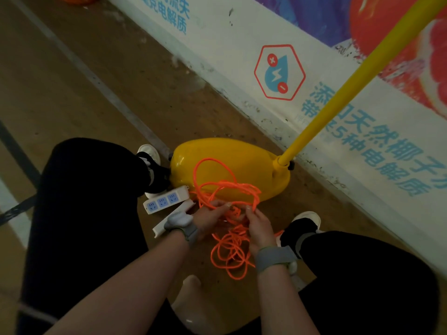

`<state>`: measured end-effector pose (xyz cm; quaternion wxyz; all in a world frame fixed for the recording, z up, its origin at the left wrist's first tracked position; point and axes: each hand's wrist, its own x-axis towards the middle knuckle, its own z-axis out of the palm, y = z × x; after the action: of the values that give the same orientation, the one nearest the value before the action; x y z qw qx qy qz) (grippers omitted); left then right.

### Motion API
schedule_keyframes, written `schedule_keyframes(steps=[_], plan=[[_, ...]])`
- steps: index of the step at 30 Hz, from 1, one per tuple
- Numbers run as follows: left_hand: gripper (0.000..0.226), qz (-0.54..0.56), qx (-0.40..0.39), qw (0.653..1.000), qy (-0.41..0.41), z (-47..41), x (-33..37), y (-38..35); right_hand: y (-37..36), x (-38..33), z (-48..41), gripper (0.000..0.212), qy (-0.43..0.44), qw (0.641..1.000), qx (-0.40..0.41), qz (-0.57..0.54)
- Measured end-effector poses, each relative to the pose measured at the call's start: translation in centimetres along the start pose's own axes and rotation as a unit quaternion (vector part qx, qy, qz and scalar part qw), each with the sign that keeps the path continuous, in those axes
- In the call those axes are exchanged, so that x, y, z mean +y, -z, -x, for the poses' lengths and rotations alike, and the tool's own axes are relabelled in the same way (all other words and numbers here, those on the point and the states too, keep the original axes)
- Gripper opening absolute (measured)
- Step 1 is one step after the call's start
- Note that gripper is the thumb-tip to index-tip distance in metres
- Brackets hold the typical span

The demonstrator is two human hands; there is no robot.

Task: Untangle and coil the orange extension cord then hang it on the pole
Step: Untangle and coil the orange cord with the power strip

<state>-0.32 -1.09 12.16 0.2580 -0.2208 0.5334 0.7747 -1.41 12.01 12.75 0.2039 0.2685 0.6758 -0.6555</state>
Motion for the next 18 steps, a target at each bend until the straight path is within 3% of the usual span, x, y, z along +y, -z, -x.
schedule_keyframes(steps=[2,5,7,10,12,14,18], plan=[[0.029,-0.097,0.088,0.991,-0.024,-0.7,-0.8,0.5,-0.4,0.5,-0.1,0.027,0.001,1.0,0.007,0.028],[0.054,-0.313,0.157,0.934,-0.066,-1.1,-1.1,1.7,-0.6,1.4,-0.5,0.031,-0.023,0.998,0.049,0.025],[0.062,-0.348,0.162,0.92,-0.082,-1.2,-0.8,1.9,-0.5,1.3,-0.6,0.032,-0.043,0.997,0.067,0.009],[0.057,-0.375,0.18,0.901,-0.118,-1.3,-0.3,1.7,-0.7,1.2,-0.4,0.03,-0.06,0.996,0.065,-0.011],[0.056,-0.346,0.179,0.913,-0.125,-1.5,-0.5,1.6,-0.9,1.8,-0.6,0.029,-0.022,0.994,0.074,0.075],[0.05,-0.237,0.169,0.949,-0.117,-1.3,-0.4,1.1,-1.1,2.4,-0.7,0.027,-0.008,0.982,0.085,0.167],[0.042,-0.071,0.162,0.981,-0.079,-1.5,-0.3,1.0,-1.7,2.0,0.5,0.025,0.001,0.976,0.097,0.195]])
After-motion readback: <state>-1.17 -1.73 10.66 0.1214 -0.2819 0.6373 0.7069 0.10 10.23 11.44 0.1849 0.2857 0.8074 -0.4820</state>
